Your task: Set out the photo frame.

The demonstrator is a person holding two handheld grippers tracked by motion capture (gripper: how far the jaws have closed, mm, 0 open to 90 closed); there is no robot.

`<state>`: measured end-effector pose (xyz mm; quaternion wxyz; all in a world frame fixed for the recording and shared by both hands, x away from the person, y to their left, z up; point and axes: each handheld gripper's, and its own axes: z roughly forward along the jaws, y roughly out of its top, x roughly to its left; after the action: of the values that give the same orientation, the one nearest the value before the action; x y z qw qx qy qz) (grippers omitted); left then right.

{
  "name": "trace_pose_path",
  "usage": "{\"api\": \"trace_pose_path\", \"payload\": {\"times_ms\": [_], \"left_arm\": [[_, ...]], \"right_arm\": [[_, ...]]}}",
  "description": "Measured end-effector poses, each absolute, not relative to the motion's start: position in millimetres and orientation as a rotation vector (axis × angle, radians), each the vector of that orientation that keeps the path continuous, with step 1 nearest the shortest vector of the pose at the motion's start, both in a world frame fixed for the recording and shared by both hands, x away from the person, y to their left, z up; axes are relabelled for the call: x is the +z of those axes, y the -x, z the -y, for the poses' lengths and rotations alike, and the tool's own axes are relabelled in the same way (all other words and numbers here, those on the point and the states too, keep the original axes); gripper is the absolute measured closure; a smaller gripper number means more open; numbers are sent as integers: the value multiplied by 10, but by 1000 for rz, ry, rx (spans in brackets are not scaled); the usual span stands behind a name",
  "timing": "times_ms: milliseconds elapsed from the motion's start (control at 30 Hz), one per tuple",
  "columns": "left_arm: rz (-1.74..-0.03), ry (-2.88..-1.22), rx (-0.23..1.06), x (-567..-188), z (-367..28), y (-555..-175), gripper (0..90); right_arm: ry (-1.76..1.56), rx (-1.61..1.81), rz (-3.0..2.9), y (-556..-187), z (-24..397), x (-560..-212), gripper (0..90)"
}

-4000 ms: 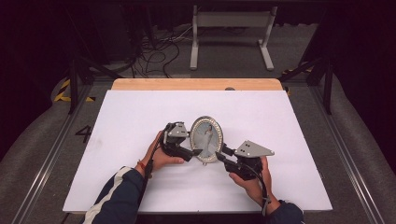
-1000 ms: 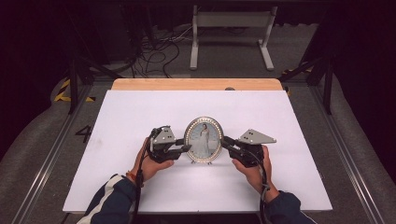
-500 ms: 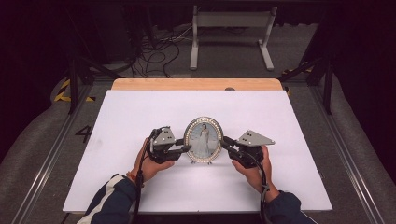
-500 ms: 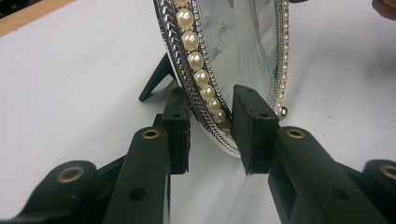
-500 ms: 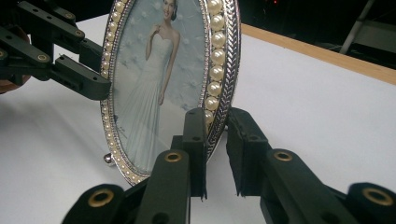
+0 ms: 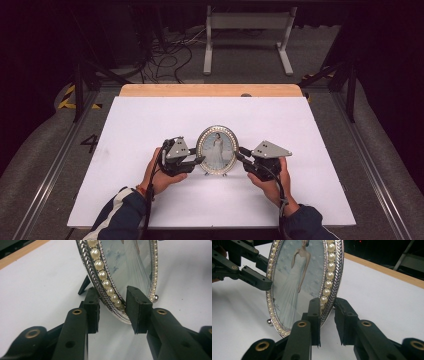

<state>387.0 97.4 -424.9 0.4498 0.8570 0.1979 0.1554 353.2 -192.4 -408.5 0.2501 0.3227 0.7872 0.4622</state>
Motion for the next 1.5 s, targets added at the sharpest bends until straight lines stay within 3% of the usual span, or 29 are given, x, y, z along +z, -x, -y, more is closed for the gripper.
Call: {"api": "trace_pose_path", "payload": {"times_ms": [167, 567, 733, 800, 933, 967, 1000, 1033, 1133, 1333, 1500], "left_arm": [[-494, -2117, 394, -4251, -973, -3859, 623], [-461, -2125, 430, -4216, -992, -3819, 558], [-466, -2127, 457, -4200, -1011, -3805, 468], [-483, -2127, 489, -4193, -1015, -3794, 388], [-473, -2105, 491, -4173, -1038, -3779, 347], [-475, -2105, 495, -4170, -1040, -3775, 305], [-477, -2101, 492, -4168, -1044, -3774, 305], [-480, -2099, 489, -4168, -1046, -3775, 265], [-489, -2110, 496, -4171, -1041, -3773, 229], [-491, -2161, 496, -4196, -1047, -3768, 116], [-453, -2165, 463, -4204, -1078, -3751, 64]], "right_arm": [[-865, 1236, -2145, -3524, 1919, -4073, 776], [-791, 1184, -2182, -3503, 1907, -4046, 736], [-767, 1169, -2204, -3491, 1901, -4041, 682], [-763, 1160, -2205, -3483, 1896, -4035, 649], [-746, 1140, -2206, -3459, 1886, -4021, 607], [-737, 1134, -2209, -3444, 1880, -4015, 549], [-737, 1134, -2209, -3444, 1880, -4015, 549], [-736, 1112, -2213, -3442, 1869, -4018, 488], [-741, 1103, -2219, -3450, 1863, -4028, 433], [-766, 1083, -2227, -3487, 1863, -4065, 234], [-782, 1102, -2243, -3514, 1861, -4097, 133]]}}
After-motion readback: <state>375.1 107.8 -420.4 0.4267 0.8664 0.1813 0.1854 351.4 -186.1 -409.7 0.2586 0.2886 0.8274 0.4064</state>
